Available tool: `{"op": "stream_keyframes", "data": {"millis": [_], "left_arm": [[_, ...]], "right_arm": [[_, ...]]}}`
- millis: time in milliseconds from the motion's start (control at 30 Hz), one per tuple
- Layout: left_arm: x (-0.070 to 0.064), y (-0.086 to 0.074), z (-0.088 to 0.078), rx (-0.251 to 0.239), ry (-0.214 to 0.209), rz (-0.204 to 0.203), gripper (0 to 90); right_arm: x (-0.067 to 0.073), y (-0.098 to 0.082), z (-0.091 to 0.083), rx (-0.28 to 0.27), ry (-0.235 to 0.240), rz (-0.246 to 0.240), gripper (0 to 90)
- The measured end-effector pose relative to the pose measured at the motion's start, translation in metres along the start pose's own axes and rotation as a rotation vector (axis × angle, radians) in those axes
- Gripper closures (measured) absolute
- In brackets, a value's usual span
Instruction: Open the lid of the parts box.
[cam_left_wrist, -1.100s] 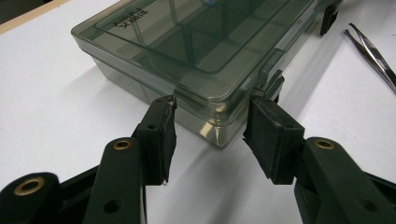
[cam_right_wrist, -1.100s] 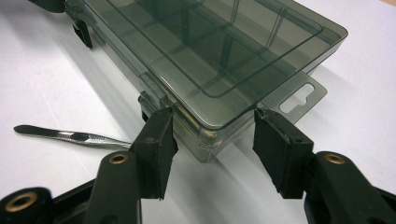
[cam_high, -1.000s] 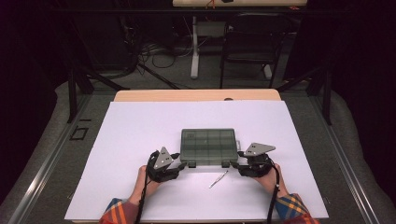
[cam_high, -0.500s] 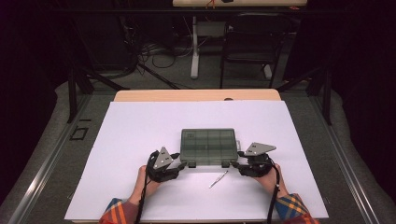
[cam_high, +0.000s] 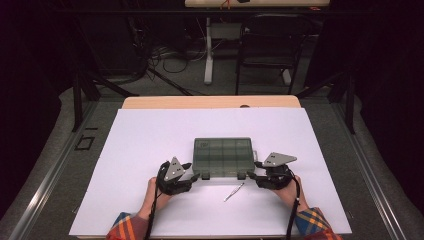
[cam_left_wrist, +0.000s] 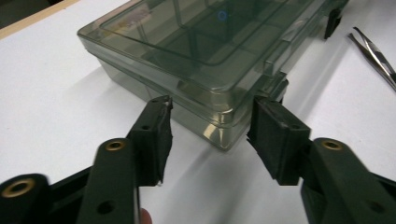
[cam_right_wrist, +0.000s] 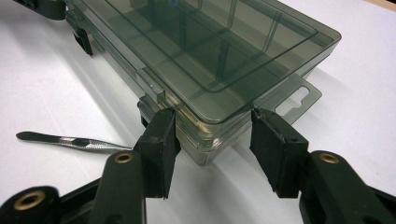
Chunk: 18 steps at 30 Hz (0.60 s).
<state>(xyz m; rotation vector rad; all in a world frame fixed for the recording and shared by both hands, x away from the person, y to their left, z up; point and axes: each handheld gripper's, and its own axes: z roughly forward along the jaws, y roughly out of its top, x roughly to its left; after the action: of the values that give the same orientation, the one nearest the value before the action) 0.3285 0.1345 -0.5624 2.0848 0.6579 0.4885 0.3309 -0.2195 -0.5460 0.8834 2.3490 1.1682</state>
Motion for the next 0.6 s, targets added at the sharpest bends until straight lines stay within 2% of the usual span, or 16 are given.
{"op": "stream_keyframes", "data": {"millis": [167,333,600], "left_arm": [[-0.0014,0.0017,-0.0024,-0.014,0.03,0.007,42.4],[-0.0033,0.003,-0.0032,-0.015,0.049,0.026,42.4],[-0.0069,0.0047,-0.0051,-0.043,0.069,0.032,44.4]], "right_arm": [[-0.0002,0.0,-0.0007,-0.006,-0.001,0.001,50.9],[-0.0001,0.0002,-0.002,-0.017,-0.006,-0.004,52.4],[0.0003,0.0006,-0.0029,-0.019,-0.011,-0.004,52.8]]}}
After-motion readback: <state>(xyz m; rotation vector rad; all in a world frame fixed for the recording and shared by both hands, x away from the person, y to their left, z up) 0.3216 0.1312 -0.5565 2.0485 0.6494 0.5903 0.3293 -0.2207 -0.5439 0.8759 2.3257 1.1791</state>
